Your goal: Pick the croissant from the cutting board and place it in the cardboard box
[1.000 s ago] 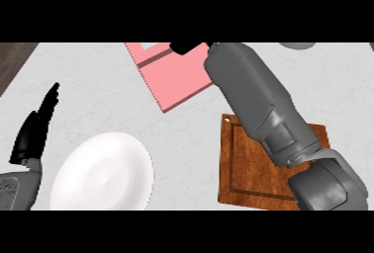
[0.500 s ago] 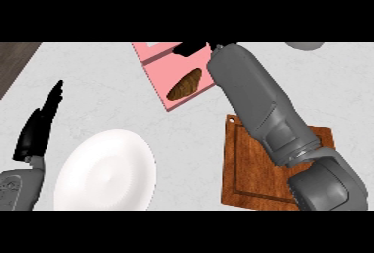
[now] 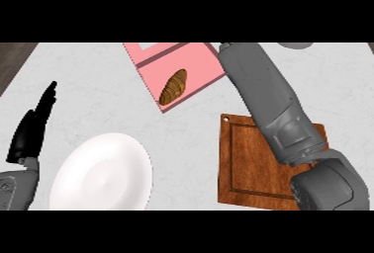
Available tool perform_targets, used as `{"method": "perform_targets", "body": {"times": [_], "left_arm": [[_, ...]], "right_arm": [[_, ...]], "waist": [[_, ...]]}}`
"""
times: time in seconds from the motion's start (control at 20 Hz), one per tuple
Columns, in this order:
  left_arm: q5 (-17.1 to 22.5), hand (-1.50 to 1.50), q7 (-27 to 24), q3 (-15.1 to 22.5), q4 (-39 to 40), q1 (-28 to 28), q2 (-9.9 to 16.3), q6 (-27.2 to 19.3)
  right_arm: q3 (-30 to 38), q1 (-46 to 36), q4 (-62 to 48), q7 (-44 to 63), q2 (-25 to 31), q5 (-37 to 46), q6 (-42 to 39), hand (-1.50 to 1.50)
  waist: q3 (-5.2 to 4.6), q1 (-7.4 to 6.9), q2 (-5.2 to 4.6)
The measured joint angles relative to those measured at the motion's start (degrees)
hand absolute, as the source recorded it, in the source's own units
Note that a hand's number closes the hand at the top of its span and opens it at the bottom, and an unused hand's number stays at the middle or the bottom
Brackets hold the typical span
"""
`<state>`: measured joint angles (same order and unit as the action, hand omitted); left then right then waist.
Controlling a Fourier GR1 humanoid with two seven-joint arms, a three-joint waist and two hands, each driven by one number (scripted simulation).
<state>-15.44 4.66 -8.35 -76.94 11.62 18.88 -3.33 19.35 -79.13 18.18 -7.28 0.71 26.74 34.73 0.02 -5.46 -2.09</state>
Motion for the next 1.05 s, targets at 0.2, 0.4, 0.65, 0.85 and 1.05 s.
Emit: {"method": "perform_targets", "body": {"times": [0.2, 0.4, 0.65, 0.85, 1.05], "left_arm": [[0.0, 0.0, -0.6, -0.6, 0.5, -1.4, -0.3, -0.6], [-0.2, 0.0, -0.7, -1.0, 0.5, -2.6, -0.5, -1.3], [0.0, 0.0, 0.0, -1.9, -0.9, -4.1, -0.1, -0.9], [0.0, 0.0, -1.5, -2.5, -0.8, -5.9, -0.4, -1.4], [0.2, 0.0, -0.6, -3.3, -0.7, -5.3, 0.3, -0.9]], "right_arm": [[3.6, 1.9, 0.9, -6.0, 1.8, -4.2, -3.0, -1.5], [6.0, 4.2, 1.0, -9.0, 5.0, -6.9, -6.3, -1.5], [6.9, 8.2, 1.8, -11.0, 9.1, -8.7, -10.1, -1.5], [7.0, 13.1, 3.1, -13.5, 13.1, -9.8, -14.7, -1.5], [5.8, 17.3, 5.2, -13.7, 17.0, -10.3, -20.9, -1.5]], "waist": [[0.0, 1.25, 0.43], [0.0, 2.62, 0.99], [-0.01, 3.85, 1.55], [0.0, 4.54, 1.78], [-0.01, 5.16, 2.0]]}}
